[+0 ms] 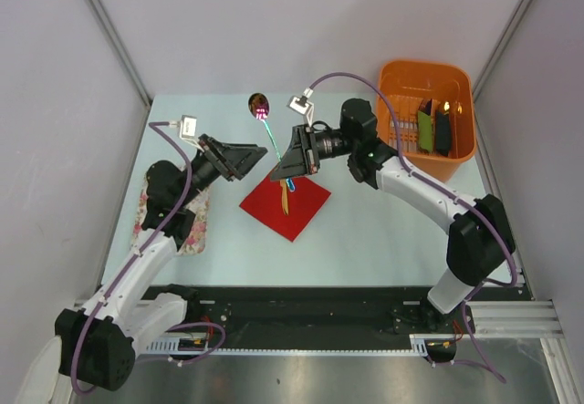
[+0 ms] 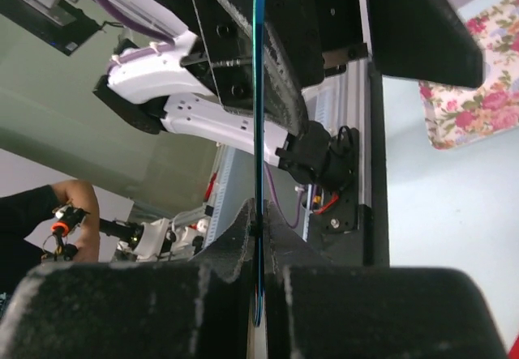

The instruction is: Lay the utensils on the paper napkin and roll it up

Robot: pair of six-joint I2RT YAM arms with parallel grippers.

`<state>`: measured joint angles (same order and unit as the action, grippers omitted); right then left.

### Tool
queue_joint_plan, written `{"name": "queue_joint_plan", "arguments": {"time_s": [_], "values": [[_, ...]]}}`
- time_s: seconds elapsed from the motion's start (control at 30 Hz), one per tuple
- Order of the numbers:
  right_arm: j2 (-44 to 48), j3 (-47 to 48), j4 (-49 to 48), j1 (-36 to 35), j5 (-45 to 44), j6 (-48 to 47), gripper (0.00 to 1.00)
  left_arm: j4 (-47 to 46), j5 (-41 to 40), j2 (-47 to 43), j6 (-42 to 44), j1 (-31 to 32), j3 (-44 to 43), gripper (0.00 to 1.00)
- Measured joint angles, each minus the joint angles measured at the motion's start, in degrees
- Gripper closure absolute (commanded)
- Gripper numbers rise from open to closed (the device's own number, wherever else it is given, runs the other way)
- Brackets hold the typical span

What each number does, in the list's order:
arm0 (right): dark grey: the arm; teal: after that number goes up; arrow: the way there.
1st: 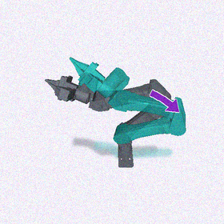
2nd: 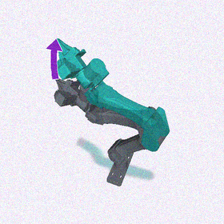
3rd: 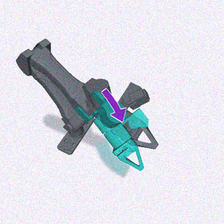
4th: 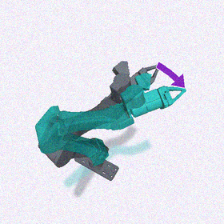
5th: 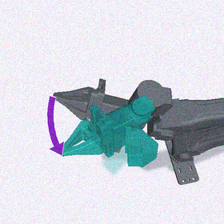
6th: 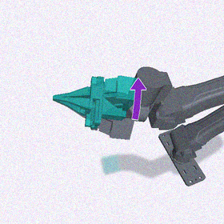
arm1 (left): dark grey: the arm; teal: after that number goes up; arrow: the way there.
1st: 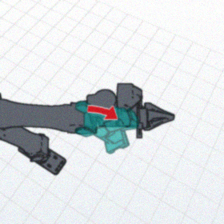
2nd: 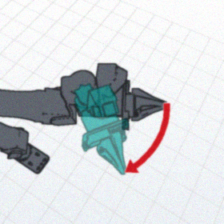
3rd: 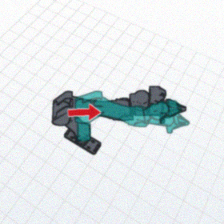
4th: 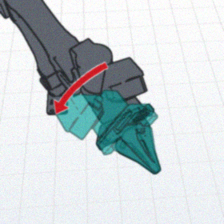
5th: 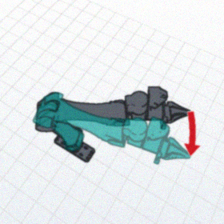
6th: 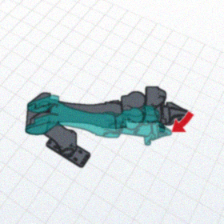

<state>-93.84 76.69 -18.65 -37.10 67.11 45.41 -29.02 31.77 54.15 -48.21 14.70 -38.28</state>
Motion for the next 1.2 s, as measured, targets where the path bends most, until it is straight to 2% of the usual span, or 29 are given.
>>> {"name": "queue_joint_plan", "arguments": {"time_s": [0.17,0.33,0.43,0.53,0.57,0.63,0.67,0.73,0.77,0.83,0.87,0.93,0.97,1.0,1.1,1.2], "values": [[-1.5,-0.1,-5.4,-0.6,0.2,4.5,1.0,-4.6,1.1,0.1,-2.4,0.1,0.1,0.4],[-2.4,-0.7,-6.5,-1.1,-0.1,6.3,1.0,-7.4,1.7,0.1,-4.0,0.1,0.1,0.4],[-2.4,-0.9,-6.2,-1.6,-0.5,6.0,1.0,-8.2,1.6,0.1,-4.6,0.1,0.1,0.44],[-2.4,-0.9,-5.1,-2.6,-0.7,5.0,1.0,-8.7,1.6,0.6,-5.3,0.2,0.1,0.64],[-2.4,-0.9,-4.7,-2.9,-0.8,4.7,1.0,-8.8,1.6,0.9,-5.5,0.2,0.1,0.77],[-2.4,-0.9,-3.9,-3.3,-0.9,3.9,1.0,-8.9,1.7,1.5,-6.4,0.2,0.1,0.87],[-2.4,-0.9,-2.9,-3.4,-1.8,3.7,1.0,-9.2,1.9,1.7,-6.5,0.3,0.0,0.97],[-2.5,-0.9,-1.8,-3.4,-1.9,2.5,1.0,-9.1,1.8,1.7,-7.1,0.4,0.0,1.0],[-2.5,-0.9,-1.3,-3.4,-2.1,1.4,0.85,-9.0,1.7,1.8,-7.5,0.5,0.0,1.0],[-2.5,-0.9,-0.7,-3.2,-2.4,0.0,0.63,-8.6,1.5,1.8,-8.4,0.5,0.0,1.0],[-2.5,-0.9,0.3,-3.0,-3.0,-0.8,0.43,-8.5,1.5,1.8,-8.8,0.6,0.0,1.0],[-2.5,-0.6,4.5,-2.3,-4.2,-3.6,0.27,-8.1,1.5,1.8,-8.7,0.6,0.0,1.0],[-2.5,0.0,7.9,-1.5,-5.1,-6.0,0.05,-7.9,1.4,1.9,-8.7,0.6,0.0,1.0],[-2.5,1.2,11.7,-0.5,-6.7,-8.5,0.01,-7.5,1.4,2.1,-8.7,0.6,0.0,1.0],[-2.6,6.4,23.6,4.6,-13.1,-18.4,0.01,-6.2,1.1,2.3,-8.7,0.6,0.2,1.0],[-2.6,11.3,31.1,8.8,-19.5,-25.9,0.06,-3.7,-0.4,2.4,-8.3,0.6,0.3,1.0]]}}
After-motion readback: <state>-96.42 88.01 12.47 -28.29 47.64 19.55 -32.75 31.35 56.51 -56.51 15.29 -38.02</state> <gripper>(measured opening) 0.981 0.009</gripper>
